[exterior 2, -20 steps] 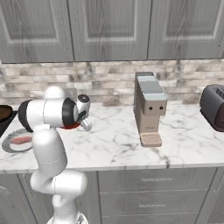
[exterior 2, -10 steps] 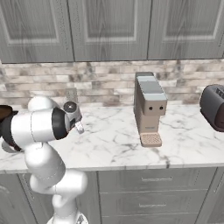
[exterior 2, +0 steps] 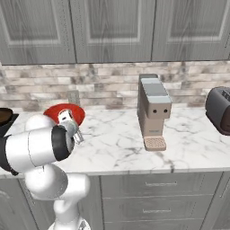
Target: Place one of the steaks on the plate and the other in the bowl. Then place the bowl in the fridge.
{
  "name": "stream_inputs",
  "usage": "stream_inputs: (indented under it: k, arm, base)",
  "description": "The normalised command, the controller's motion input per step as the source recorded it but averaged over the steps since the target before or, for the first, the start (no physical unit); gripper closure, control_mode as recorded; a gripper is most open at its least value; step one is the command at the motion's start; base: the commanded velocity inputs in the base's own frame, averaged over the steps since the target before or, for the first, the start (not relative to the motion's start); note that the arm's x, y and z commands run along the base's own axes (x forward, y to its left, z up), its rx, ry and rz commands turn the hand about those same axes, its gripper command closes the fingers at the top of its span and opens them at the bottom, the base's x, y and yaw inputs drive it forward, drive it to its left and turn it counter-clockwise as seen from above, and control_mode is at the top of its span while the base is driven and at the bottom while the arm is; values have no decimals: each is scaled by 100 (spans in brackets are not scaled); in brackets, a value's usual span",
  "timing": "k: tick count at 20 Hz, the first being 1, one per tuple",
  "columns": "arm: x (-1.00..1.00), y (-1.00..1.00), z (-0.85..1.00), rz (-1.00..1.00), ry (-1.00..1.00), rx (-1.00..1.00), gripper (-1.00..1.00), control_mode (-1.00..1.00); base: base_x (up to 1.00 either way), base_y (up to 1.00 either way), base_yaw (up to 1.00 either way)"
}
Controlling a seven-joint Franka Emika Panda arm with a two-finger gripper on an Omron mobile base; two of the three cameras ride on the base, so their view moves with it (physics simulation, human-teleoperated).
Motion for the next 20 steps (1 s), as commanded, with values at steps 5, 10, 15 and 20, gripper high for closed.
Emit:
stream_inputs:
  k: [5,10,15,20]
  arm:
    - [-37,0,99,-7,-12,0,100,-100]
    - [-52,0,91,-4,-2,0,100,-100]
    - [-59,0,98,0,8,-1,100,-100]
    - [-54,0,81,0,26,-2,100,-100]
  base:
    - [0,0,0]
    - [0,0,0]
    - [0,0,0]
    - [0,0,0]
